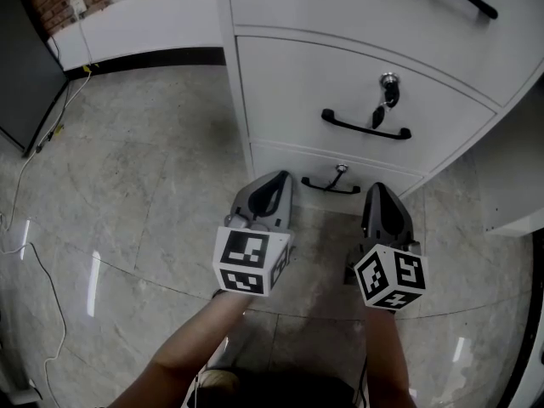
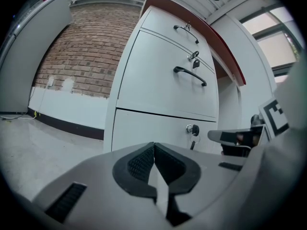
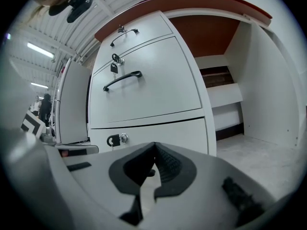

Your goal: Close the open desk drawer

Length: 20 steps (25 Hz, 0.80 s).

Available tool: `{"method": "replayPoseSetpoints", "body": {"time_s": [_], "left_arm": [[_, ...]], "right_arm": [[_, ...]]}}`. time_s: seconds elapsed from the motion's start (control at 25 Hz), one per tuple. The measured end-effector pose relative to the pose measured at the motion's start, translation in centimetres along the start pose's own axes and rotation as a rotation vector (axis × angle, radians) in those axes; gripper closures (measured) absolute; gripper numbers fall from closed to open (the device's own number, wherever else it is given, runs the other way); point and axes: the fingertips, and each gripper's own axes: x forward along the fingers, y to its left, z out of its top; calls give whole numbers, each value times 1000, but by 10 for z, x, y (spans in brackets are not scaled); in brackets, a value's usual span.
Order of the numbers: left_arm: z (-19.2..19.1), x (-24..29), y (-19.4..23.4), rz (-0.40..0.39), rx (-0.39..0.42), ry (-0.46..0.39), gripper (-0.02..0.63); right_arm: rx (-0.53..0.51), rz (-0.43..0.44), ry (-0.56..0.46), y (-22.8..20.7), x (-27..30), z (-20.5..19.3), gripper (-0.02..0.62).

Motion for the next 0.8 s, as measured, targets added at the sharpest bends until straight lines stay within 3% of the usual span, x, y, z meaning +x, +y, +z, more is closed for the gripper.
{"method": "replayPoseSetpoints", "body": {"time_s": [0.28,0.56,0.8], "left_arm": [[8,-13,-6,-4,-30,-39,597],[23,-28,-15,-18,5,-64,597],[52,-43,-34,-51,15,-33,597]], "right_arm": [[-16,24,-7,10,-10,-1,589],[-37,40,-12,21,-25,11,589],[-54,101,-37,41,-49,53,589]]}}
